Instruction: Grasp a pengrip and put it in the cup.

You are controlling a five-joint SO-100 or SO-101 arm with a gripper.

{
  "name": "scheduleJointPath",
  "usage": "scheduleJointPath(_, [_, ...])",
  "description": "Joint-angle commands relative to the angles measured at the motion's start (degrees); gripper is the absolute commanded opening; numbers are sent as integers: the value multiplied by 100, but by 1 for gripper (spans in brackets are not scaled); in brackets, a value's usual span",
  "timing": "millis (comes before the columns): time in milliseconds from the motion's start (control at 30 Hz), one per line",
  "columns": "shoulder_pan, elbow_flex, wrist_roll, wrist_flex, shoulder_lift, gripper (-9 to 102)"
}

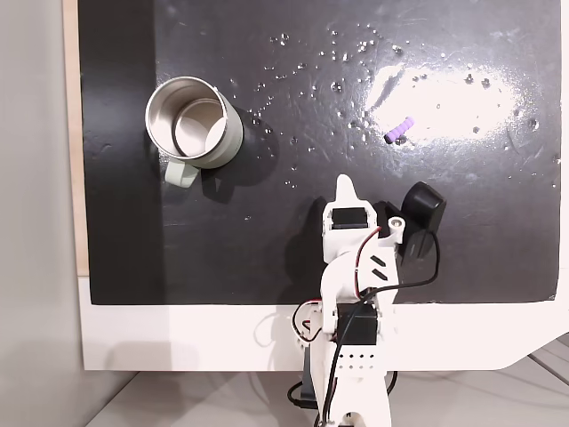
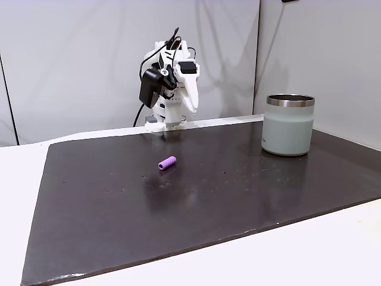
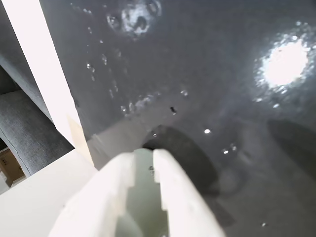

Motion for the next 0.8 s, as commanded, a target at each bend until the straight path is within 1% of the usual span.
scheduleJointPath(0, [79,-1688,-26,272,-1187,0])
scheduleJointPath(67, [176,-2479,-141,615,-1802,0])
scheduleJointPath(233, [589,-4131,-879,1389,-3270,1])
scheduleJointPath(400, [1046,-5388,-1608,1942,-4632,12])
scheduleJointPath(500, [1213,-5880,-1978,2127,-5309,17])
scheduleJointPath(767, [1274,-6627,-2566,2364,-6882,20])
